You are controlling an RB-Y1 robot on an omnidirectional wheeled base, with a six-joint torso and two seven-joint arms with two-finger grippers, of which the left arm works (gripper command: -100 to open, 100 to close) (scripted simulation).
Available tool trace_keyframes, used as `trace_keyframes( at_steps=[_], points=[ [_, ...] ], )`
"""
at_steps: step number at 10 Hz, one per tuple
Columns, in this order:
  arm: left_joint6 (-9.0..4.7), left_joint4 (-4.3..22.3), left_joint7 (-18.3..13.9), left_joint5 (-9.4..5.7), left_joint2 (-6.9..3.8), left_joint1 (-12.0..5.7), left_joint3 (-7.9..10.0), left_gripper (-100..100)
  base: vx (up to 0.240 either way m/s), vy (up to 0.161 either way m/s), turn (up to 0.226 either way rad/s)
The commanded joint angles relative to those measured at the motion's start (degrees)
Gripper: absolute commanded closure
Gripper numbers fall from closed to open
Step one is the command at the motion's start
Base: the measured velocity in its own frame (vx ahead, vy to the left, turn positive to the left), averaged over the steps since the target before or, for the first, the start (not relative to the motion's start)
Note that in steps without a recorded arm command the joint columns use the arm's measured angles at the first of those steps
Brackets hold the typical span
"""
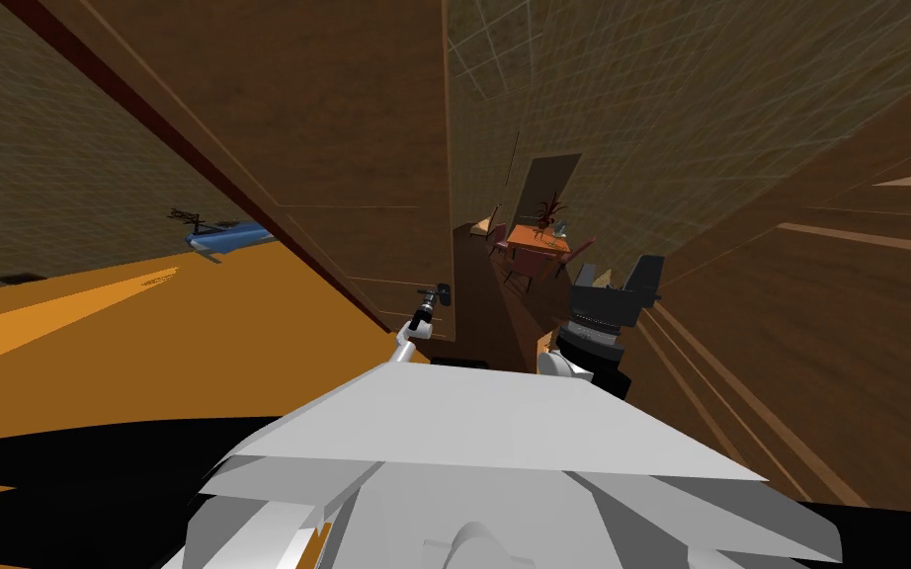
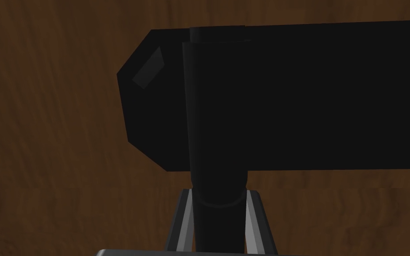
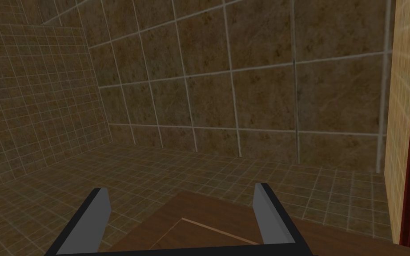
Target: Push the door open
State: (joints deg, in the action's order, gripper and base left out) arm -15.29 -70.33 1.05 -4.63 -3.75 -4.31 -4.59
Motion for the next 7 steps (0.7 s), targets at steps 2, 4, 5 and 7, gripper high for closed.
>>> trace_keyframes(
  at_steps=[2, 4, 5, 7],
  points=[
    [-0.83, 0.9, 0.4, -0.19, 0.19, -0.73, 2.68, 100, 0.139, -0.145, 0.094],
    [-0.85, 1.4, 0.7, -0.27, 0.58, -0.99, 4.01, 100, 0.167, -0.145, 0.080],
    [-0.86, 1.5, 0.8, -0.30, 0.74, -1.07, 4.46, 100, 0.136, -0.116, 0.064],
    [-0.78, 1.9, 0.8, -0.32, 0.82, -0.99, 4.64, 100, 0.124, -0.066, 0.040]
  ],
)
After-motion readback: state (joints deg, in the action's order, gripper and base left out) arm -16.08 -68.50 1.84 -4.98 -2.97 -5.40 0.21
